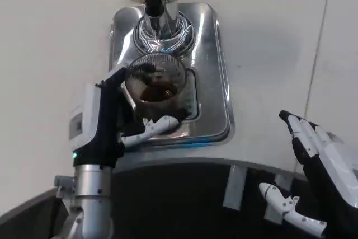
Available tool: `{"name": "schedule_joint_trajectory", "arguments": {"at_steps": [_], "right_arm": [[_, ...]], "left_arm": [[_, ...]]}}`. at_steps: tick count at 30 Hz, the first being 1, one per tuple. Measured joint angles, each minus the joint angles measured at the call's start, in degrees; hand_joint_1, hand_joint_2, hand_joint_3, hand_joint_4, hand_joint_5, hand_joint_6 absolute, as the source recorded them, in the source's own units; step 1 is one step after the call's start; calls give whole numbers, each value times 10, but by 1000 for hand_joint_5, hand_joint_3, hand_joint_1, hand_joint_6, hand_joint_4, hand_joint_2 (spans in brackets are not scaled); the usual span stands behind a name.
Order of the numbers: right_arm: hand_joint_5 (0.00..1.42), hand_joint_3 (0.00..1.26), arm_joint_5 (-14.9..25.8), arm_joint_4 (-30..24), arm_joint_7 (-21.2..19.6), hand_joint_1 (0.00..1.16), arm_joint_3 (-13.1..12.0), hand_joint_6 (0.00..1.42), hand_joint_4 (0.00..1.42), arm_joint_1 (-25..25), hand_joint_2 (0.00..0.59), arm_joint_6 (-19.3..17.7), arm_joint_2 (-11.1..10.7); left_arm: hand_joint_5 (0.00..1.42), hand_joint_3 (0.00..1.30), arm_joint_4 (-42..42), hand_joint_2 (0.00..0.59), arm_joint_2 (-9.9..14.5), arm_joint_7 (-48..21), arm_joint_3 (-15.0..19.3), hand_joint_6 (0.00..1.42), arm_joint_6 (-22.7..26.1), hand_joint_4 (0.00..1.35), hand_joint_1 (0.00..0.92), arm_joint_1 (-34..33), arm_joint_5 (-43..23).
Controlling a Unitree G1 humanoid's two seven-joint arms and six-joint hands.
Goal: Grasp the cup under the faucet to collect the drink, then remove the cup.
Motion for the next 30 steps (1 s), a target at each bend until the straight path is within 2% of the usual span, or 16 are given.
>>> {"name": "schedule_joint_trajectory", "arguments": {"at_steps": [7, 19, 24, 30], "right_arm": [[0, 0, 9, 2, -11, 264, -2, 0, 0, 3, 435, -4, -8], [0, 0, 8, 1, -22, 258, 16, 0, 0, 11, 436, -4, -11], [0, 0, 8, 1, -29, 257, 16, 0, 0, 10, 436, -4, -12], [0, 0, 8, 3, -37, 259, 16, 0, 0, -2, 443, -13, -24]], "left_arm": [[1211, 1012, -46, 0, 22, -22, 19, 1424, -14, 1075, 793, 27, -3], [1197, 1025, -84, 0, 26, -65, 45, 1424, -23, 1075, 785, 48, -10], [1196, 1025, -121, 0, 43, -100, 63, 1424, -45, 1075, 785, 80, -29], [1196, 1022, -166, 0, 64, -139, 81, 1424, -65, 1075, 785, 118, -37]]}}
